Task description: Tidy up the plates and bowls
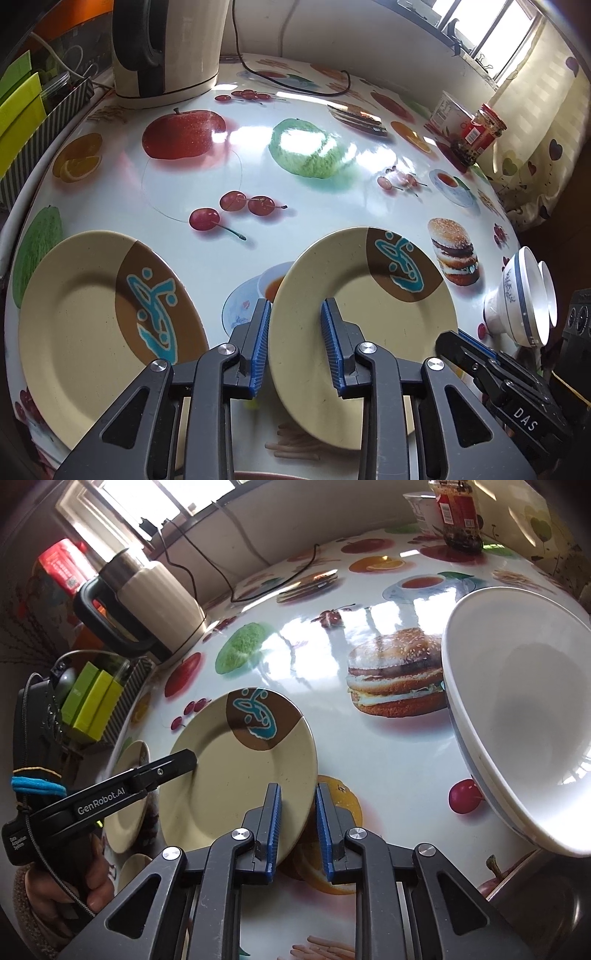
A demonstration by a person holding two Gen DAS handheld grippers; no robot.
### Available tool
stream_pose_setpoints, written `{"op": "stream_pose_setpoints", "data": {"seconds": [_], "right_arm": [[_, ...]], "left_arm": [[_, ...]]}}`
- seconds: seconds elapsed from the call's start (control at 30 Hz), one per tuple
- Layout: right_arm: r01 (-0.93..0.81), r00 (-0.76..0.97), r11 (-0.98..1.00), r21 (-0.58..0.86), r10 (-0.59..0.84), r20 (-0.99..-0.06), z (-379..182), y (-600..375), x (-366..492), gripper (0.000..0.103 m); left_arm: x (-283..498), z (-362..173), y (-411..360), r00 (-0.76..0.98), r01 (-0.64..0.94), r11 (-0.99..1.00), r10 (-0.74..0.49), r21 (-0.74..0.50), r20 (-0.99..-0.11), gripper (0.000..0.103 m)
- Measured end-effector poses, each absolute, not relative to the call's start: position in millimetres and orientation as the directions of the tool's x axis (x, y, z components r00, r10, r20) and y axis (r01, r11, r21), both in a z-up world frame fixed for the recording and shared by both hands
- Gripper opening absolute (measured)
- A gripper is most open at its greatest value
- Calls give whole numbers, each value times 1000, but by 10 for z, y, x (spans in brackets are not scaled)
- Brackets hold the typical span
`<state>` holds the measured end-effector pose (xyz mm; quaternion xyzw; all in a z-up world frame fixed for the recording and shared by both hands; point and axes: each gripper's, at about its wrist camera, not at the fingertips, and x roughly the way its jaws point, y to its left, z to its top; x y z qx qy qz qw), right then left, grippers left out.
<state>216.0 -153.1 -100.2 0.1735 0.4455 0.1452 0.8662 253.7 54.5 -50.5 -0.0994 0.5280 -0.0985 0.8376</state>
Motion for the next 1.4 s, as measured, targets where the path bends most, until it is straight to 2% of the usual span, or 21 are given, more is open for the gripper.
{"op": "stream_pose_setpoints", "data": {"seconds": [0.33,1.07,1.4], "right_arm": [[-96,571,902,422,397,-719,-977,-1555,2138,17],[-217,562,891,399,448,-695,-738,-1359,1797,16],[-254,537,879,403,475,-698,-761,-1253,1611,16]], "left_arm": [[2404,-451,553,436,52,959,-274,-280,-857,28],[1816,-202,839,498,-19,957,-241,-288,-833,27],[1514,-285,975,493,-68,952,-228,-298,-839,27]]}}
